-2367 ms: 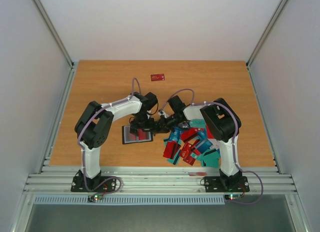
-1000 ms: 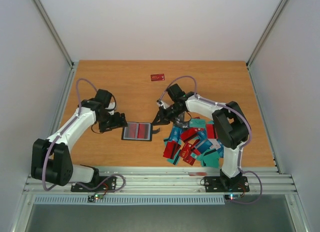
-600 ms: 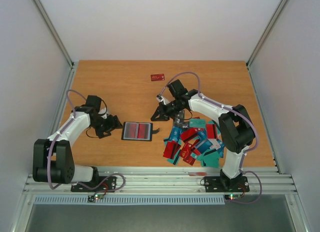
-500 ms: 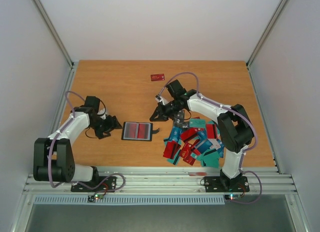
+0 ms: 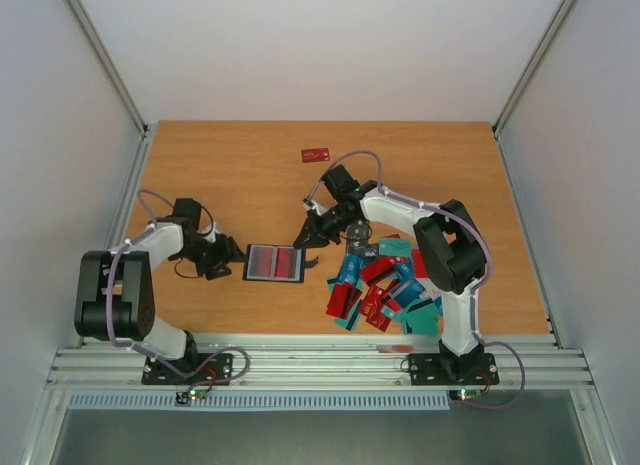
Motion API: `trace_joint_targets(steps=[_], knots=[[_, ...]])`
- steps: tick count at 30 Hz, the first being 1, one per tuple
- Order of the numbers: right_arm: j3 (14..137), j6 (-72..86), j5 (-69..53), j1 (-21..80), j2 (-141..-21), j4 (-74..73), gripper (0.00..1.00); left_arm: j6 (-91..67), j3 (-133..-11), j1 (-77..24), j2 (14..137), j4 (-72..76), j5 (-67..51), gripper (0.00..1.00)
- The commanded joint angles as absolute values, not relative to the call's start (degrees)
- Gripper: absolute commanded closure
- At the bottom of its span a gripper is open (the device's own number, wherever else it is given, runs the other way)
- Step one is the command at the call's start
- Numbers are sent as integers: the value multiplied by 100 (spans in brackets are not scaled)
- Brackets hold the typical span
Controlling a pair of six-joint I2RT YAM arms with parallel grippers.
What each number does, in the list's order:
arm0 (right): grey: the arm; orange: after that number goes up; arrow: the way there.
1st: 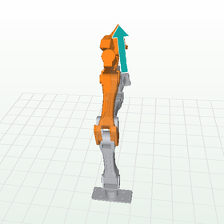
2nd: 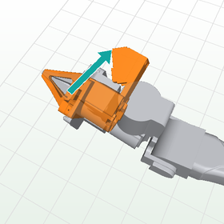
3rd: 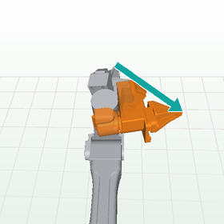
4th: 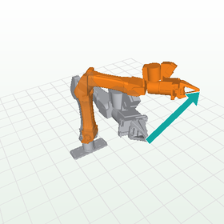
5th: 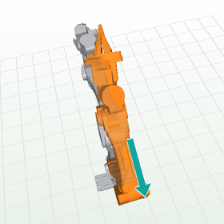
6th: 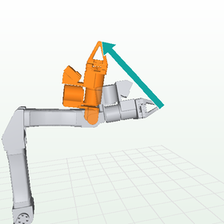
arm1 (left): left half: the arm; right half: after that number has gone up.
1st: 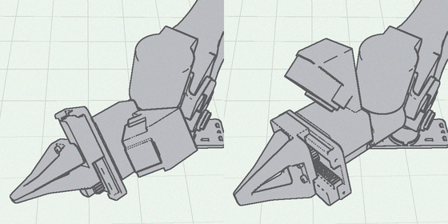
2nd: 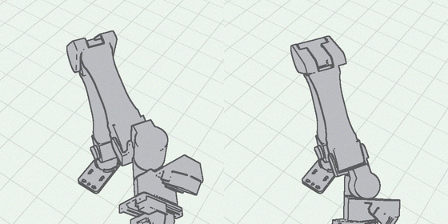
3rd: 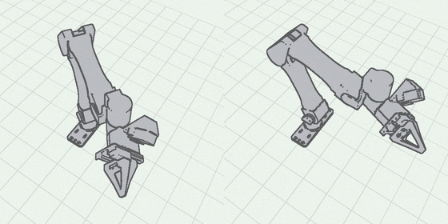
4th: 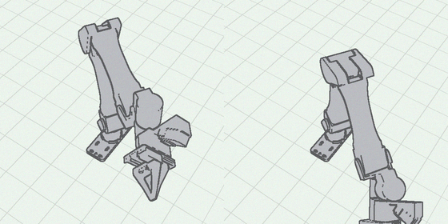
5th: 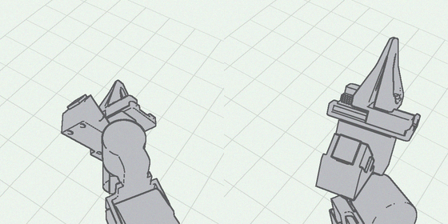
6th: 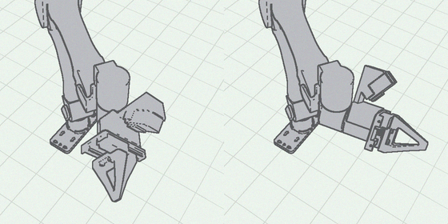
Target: Put the credit cards into the card holder
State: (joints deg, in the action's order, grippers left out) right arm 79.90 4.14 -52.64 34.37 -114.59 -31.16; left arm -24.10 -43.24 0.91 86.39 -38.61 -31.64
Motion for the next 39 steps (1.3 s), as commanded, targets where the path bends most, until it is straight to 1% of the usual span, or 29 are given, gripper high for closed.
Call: trace_joint_targets(steps=[1, 8, 15, 17, 22, 29, 33, 39], knots=[[8193, 321, -5438, 3596, -11708, -3270, 98, -2187, -4258, 106, 8842, -3378, -3646, 40], [8182, 94, -5227, 3651, -12091, -3472, 98, -1856, -4455, 77, 9197, -3501, -3710, 41], [8328, -641, -4696, 3640, -12660, -4055, 99, -1547, -4728, 26, 9531, -3708, -3692, 42], [8324, -688, -4632, 3643, -12749, -4113, 99, -1469, -4775, -185, 9584, -3768, -3713, 42], [8323, -745, -4471, 3645, -12838, -4218, 99, -1308, -4838, -275, 9676, -3785, -3841, 43], [8332, -756, -4459, 3641, -12913, -4236, 99, -1150, -4971, -324, 9556, -3917, -4097, 44], [8323, -764, -4472, 3645, -12927, -4234, 99, -1071, -5016, -358, 9329, -4010, -4282, 45], [8338, -718, -4529, 3656, -12948, -4181, 99, -1136, -5049, -522, 8900, -4086, -4254, 45]])
